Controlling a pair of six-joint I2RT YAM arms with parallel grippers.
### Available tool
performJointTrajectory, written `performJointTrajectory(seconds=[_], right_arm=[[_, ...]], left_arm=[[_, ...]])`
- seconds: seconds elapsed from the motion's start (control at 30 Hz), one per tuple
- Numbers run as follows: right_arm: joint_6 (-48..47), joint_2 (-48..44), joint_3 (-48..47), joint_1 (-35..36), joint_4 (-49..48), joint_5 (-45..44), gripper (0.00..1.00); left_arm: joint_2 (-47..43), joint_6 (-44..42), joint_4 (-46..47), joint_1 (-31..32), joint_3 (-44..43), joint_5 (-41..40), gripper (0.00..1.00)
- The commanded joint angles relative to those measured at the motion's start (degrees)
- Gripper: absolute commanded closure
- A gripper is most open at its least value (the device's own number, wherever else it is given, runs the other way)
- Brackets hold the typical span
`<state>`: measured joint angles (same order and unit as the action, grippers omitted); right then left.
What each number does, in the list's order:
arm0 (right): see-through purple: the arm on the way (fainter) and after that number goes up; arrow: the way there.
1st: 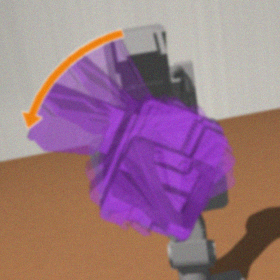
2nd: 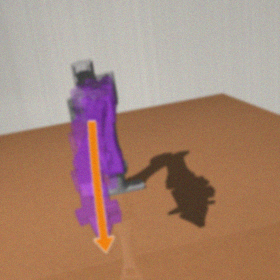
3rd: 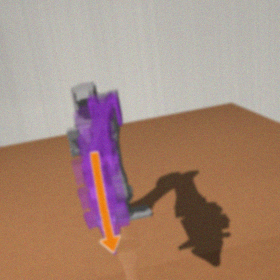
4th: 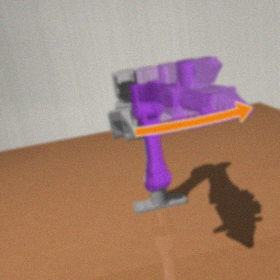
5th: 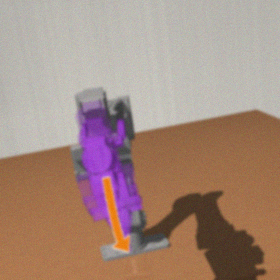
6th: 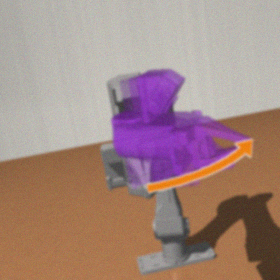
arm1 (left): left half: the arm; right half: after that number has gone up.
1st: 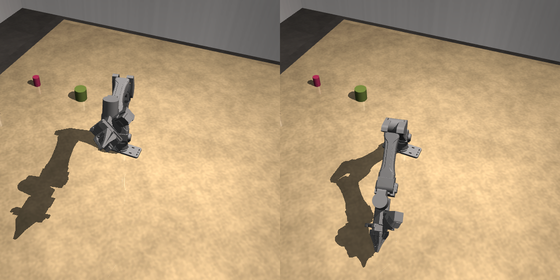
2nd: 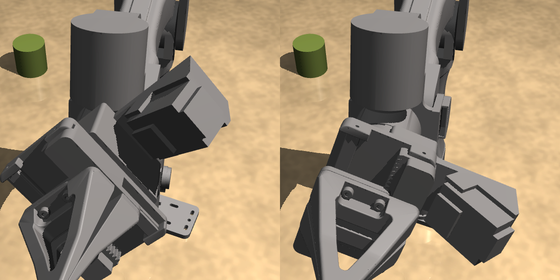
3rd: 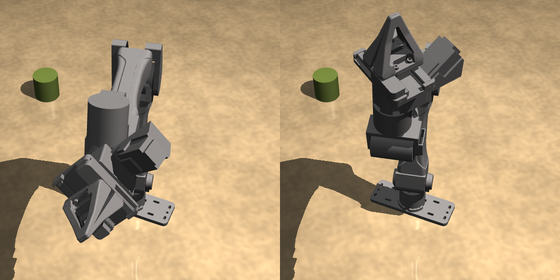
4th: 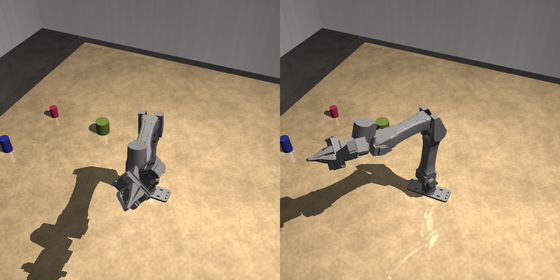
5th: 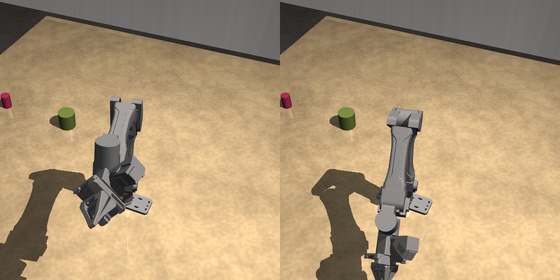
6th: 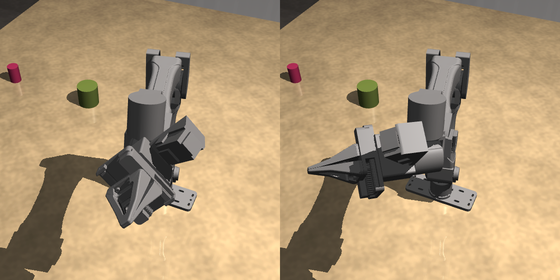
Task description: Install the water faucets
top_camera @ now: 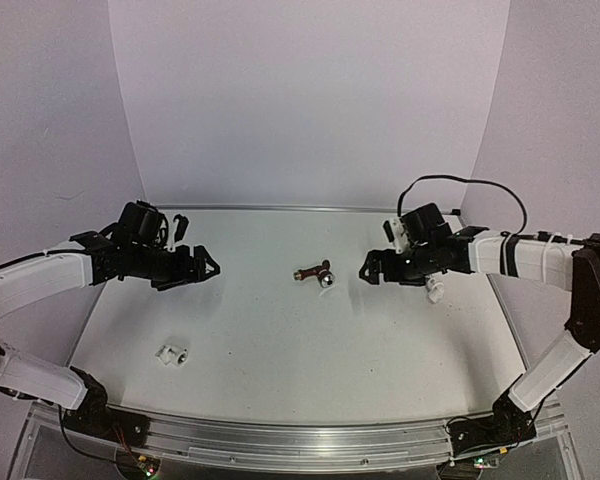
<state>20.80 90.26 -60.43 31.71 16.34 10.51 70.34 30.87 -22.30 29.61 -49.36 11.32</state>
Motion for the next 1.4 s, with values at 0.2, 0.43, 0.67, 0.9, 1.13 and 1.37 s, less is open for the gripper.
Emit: performJointTrajectory(seconds=[0.2,0.43,0.67,0.9,1.13,1.37], right_arm=[[5.32,4.64,-0.17,6.26,-3.87,-2.22,0.02],[7.31,10.19,-2.85,6.54,-7.6,12.28,0.02],[9.99,10.6,-0.56,7.16,-11.64,13.54,0.02],[9.0,11.4,0.5,7.77,-11.72,10.91,0.02],[6.93,15.24,-4.74,7.78,-10.72,11.01,0.02],[6.93,17.44,-5.31,7.77,-10.79,12.02,0.02]], left_arm=[[-12.95,19.12,-6.08,0.19,10.66,-6.08,0.11],[-11.72,28.66,-24.43,0.26,11.33,-16.09,0.1],[-5.43,32.55,-27.09,1.77,11.67,-16.18,0.12],[1.07,33.41,-25.21,2.35,7.96,-19.03,0.2],[7.32,37.77,-22.52,6.62,7.55,-17.04,0.19],[9.83,42.46,-21.94,9.13,7.66,-22.77,0.3]])
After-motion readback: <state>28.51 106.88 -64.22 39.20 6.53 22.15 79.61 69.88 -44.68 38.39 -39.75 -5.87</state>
